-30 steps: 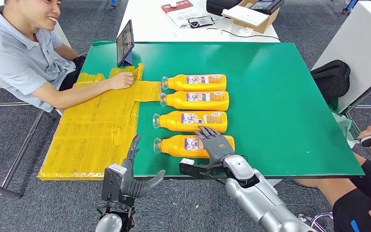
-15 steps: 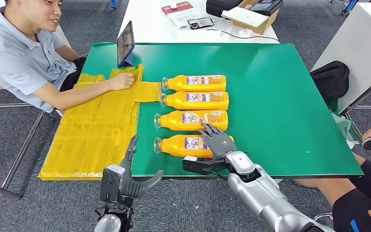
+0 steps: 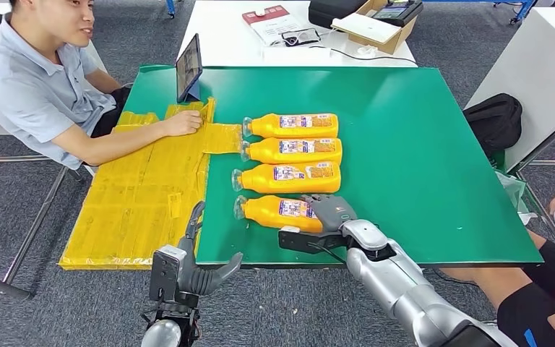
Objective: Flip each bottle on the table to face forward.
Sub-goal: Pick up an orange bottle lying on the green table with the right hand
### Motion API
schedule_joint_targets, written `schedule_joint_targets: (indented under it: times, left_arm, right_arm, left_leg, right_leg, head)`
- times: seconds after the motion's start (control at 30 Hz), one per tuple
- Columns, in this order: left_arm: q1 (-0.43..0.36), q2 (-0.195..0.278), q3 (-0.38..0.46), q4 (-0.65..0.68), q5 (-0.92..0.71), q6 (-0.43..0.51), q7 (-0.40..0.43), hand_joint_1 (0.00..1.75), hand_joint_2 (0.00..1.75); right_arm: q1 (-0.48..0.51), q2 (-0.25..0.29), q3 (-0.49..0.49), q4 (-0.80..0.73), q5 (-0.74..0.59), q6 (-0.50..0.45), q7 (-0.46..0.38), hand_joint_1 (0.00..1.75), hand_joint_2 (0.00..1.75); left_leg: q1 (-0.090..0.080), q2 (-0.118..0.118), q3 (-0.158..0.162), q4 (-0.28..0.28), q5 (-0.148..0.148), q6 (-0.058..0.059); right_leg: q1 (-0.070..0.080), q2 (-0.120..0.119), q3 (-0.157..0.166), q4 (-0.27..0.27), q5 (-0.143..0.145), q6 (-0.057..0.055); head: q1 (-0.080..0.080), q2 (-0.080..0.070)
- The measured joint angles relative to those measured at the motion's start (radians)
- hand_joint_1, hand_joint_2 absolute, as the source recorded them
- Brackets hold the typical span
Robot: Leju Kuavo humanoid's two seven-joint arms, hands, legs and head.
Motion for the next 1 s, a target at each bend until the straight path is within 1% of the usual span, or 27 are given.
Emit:
schedule_joint_targets:
  times: [0.13, 0.23, 0.3, 0.4, 0.5, 0.77, 0.87, 1.0]
  left_arm:
    - [0.001, 0.0, 0.001, 0.0, 0.009, 0.015, -0.003, 0.0, 1.75]
    - [0.005, 0.0, 0.006, 0.0, 0.032, 0.038, -0.002, 0.0, 1.75]
    - [0.006, 0.0, 0.011, 0.0, 0.047, 0.047, -0.001, 0.0, 1.75]
    - [0.007, -0.002, 0.015, 0.0, 0.054, 0.05, 0.0, 0.0, 1.75]
    - [0.008, -0.002, 0.018, 0.0, 0.057, 0.05, 0.0, 0.0, 1.75]
    - [0.008, -0.002, 0.025, 0.0, 0.064, 0.05, 0.001, 0.0, 1.75]
    - [0.011, -0.004, 0.027, 0.0, 0.117, 0.043, 0.011, 0.0, 1.75]
    - [0.026, -0.005, 0.031, 0.0, 0.24, 0.009, 0.03, 0.0, 1.75]
  right_arm:
    - [0.023, 0.003, -0.015, -0.019, -0.1, -0.036, -0.07, 1.75, 1.75]
    - [0.087, 0.019, -0.057, -0.099, -0.199, -0.087, -0.123, 1.75, 1.75]
    - [0.142, 0.038, -0.088, -0.174, -0.237, -0.102, -0.134, 1.75, 1.75]
    - [0.201, 0.056, -0.116, -0.259, -0.249, -0.103, -0.131, 1.75, 1.75]
    - [0.235, 0.065, -0.135, -0.308, -0.25, -0.102, -0.13, 1.75, 1.75]
    - [0.271, 0.07, -0.157, -0.356, -0.257, -0.105, -0.132, 1.75, 1.75]
    - [0.302, 0.083, -0.179, -0.389, -0.299, -0.14, -0.181, 1.75, 1.75]
    - [0.387, 0.13, -0.229, -0.521, -0.38, -0.214, -0.245, 1.75, 1.75]
  left_leg:
    - [0.0, 0.0, 0.0, 0.0, 0.0, 0.0]
    - [0.0, 0.001, 0.0, 0.0, -0.001, -0.001]
    - [0.001, 0.002, 0.0, 0.0, -0.002, -0.002]
    - [0.002, 0.002, -0.001, 0.0, -0.002, -0.002]
    - [0.002, 0.002, -0.002, 0.0, -0.002, -0.002]
    - [0.001, 0.002, -0.005, 0.0, -0.002, -0.002]
    - [0.001, 0.001, -0.006, 0.0, -0.002, -0.002]
    - [0.002, 0.001, -0.01, 0.0, -0.002, -0.002]
  right_leg:
    - [0.0, 0.0, 0.001, 0.0, 0.0, 0.0]
    - [0.0, 0.002, 0.001, 0.0, 0.0, 0.0]
    - [0.001, 0.004, 0.0, 0.0, 0.0, 0.0]
    - [0.002, 0.004, -0.002, 0.0, 0.0, -0.001]
    - [0.002, 0.004, -0.002, 0.0, 0.0, -0.001]
    - [0.001, 0.004, -0.004, 0.0, 0.0, -0.001]
    - [0.001, 0.004, -0.005, 0.0, 0.0, -0.001]
    - [0.001, 0.004, -0.01, 0.001, 0.0, -0.001]
  head:
    - [0.0, 0.0]
    - [0.0, 0.0]
    - [0.0, 0.0]
    - [0.0, 0.0]
    - [0.0, 0.0]
    - [0.0, 0.0]
    - [0.0, 0.0]
    - [0.0, 0.0]
